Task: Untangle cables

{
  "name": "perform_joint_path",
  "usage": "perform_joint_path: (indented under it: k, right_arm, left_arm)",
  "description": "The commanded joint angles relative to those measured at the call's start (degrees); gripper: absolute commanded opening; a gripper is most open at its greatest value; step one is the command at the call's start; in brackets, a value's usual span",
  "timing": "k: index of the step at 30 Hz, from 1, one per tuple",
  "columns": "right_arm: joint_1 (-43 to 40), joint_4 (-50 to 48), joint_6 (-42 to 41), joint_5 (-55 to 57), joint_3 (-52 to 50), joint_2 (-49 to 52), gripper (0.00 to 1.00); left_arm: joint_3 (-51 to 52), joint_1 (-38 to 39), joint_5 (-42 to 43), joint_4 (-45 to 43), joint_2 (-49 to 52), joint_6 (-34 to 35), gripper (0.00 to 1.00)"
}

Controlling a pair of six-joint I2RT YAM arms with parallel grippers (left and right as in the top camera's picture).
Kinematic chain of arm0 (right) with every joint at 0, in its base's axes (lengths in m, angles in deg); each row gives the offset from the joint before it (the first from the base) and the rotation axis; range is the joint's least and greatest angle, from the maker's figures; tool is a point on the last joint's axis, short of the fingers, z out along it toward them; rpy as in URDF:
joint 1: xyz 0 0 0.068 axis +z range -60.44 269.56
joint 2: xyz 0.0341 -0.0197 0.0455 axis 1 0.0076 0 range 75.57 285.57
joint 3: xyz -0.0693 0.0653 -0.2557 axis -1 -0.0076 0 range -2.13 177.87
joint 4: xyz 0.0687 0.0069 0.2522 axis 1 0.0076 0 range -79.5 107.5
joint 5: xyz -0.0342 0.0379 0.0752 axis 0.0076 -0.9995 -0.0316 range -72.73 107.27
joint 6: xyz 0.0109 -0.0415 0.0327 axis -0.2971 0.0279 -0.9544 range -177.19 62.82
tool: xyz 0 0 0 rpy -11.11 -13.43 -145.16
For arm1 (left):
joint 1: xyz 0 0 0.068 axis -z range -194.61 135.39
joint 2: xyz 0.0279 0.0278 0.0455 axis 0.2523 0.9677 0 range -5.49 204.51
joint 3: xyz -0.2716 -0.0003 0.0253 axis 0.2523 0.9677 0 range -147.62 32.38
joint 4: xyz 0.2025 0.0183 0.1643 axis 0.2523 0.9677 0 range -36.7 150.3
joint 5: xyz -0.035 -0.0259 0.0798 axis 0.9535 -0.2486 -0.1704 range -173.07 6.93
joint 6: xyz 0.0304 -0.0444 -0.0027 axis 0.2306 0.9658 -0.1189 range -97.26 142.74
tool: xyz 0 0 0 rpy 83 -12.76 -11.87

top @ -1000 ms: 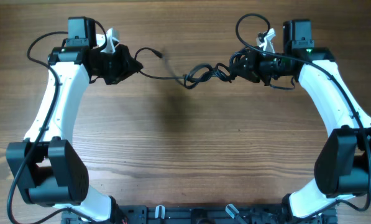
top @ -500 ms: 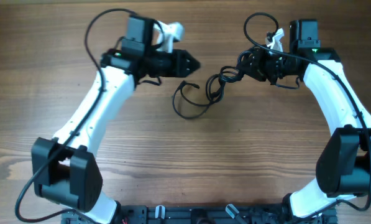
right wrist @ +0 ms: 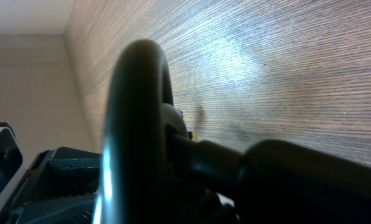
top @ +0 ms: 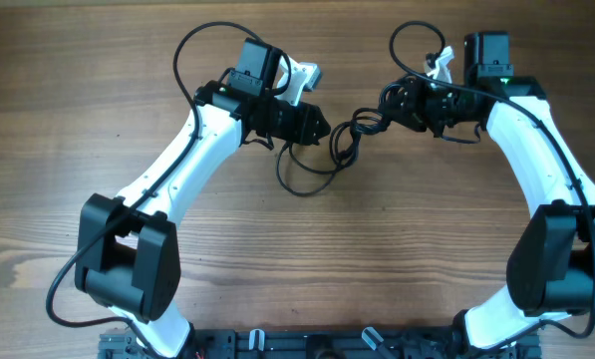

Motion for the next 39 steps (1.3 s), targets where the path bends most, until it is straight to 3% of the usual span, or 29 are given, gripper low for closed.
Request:
perform_joint_path:
  k: [1,17,23,25,28,35,39]
  right_arm:
    - [0.17,0.17,0.98,-2.43,1.09,0.57,0.05]
    - [0.17,0.33,1.01,-2.25,1.09,0.57,0.06]
    - [0.17,0.42,1.03,-2.47,1.09,0.57,0.06]
    - [0.17,0.55,1.03,-2.47,1.09,0.57,0.06]
    - [0.17,0.59,1.03,-2.38,1.09,0.57,0.06]
    - [0.15,2.69,1.25,0.85,0.94,0.57,0.04]
    - [0.15,2.62,1.46,0.87,0.94,0.57,0.04]
  left_arm:
    - [-0.48,-0.11,3.08,-0.37,1.03,-0.92,0.44]
    - [-0.48,2.38,6.86,-0.68,3.74,0.57,0.47]
    - [-0.48,5.22,6.03,-4.59,4.48,0.59,0.48]
    - [-0.48,6.71,3.17,-5.01,5.55,0.59,0.41]
    - [-0.48,7.17,2.36,-5.09,6.25,1.33,0.04]
    - [-0.48,-9.77,2.34,-7.98,2.93,23.43,0.04]
    - [-0.48,-18.08,2.4,-3.48,2.93,28.52,0.04]
